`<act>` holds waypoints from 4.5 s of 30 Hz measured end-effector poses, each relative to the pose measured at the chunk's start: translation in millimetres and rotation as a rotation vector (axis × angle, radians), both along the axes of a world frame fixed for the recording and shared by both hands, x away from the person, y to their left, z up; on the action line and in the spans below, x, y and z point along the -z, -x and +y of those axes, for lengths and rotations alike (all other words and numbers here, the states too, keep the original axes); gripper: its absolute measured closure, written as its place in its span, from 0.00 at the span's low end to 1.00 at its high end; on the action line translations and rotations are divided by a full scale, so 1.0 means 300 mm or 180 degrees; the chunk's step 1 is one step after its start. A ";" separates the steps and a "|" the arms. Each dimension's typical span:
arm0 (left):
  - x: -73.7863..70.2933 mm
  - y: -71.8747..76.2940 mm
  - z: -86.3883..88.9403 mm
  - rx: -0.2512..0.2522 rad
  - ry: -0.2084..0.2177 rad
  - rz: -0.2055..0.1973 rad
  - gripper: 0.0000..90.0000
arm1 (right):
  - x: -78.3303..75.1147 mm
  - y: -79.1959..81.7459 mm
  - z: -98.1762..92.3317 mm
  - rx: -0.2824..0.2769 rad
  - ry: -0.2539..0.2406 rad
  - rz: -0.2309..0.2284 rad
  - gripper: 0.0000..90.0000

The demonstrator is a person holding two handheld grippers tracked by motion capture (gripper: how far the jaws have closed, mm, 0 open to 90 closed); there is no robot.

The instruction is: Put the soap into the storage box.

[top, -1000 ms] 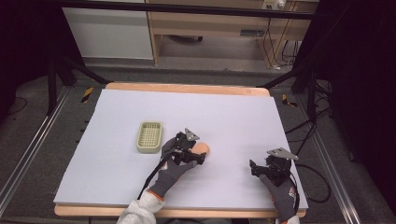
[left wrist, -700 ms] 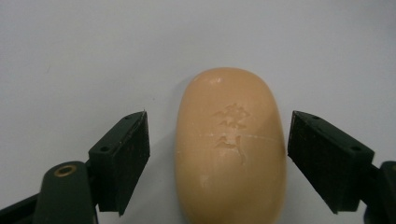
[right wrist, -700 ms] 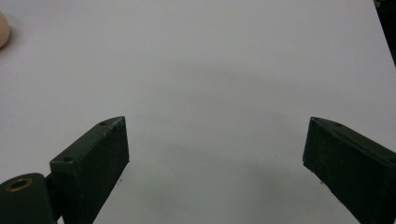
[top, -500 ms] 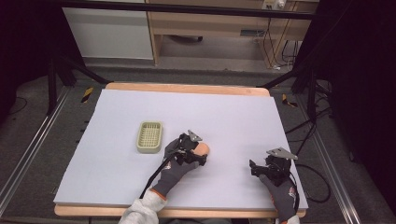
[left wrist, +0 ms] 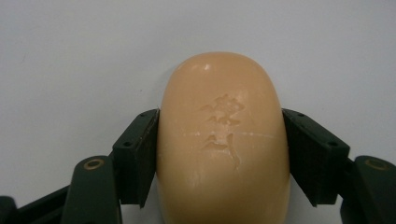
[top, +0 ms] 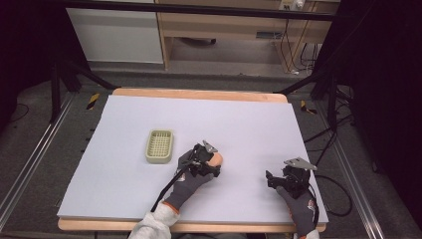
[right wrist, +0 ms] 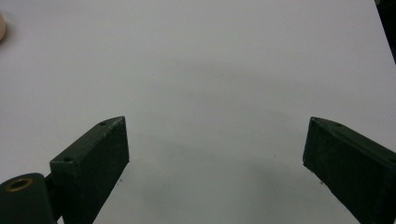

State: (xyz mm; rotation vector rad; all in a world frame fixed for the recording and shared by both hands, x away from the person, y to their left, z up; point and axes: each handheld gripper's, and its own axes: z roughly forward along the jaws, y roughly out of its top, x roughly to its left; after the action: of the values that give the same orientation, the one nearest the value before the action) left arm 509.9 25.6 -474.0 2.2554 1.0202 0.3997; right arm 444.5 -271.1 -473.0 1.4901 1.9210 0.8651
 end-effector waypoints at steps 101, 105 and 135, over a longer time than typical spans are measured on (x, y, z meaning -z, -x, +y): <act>-0.243 0.052 0.492 -0.0635 0.0418 -0.0329 0.36 | -0.003 -0.003 0.004 -0.0010 0.0038 -0.0017 0.08; -0.246 0.039 0.508 -0.0670 0.0415 -0.0327 0.36 | -0.002 -0.004 0.003 -0.0014 0.0041 -0.0015 0.08; -0.182 -0.103 0.539 -0.0911 0.0344 -0.0256 0.36 | -0.002 -0.010 0.003 0.0004 0.0030 -0.0024 0.08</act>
State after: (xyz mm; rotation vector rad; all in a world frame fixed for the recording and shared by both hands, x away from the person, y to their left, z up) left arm 540.8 187.2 -419.3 1.9864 1.2945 0.5380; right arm 447.6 -270.1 -472.3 1.4804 1.9159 0.8585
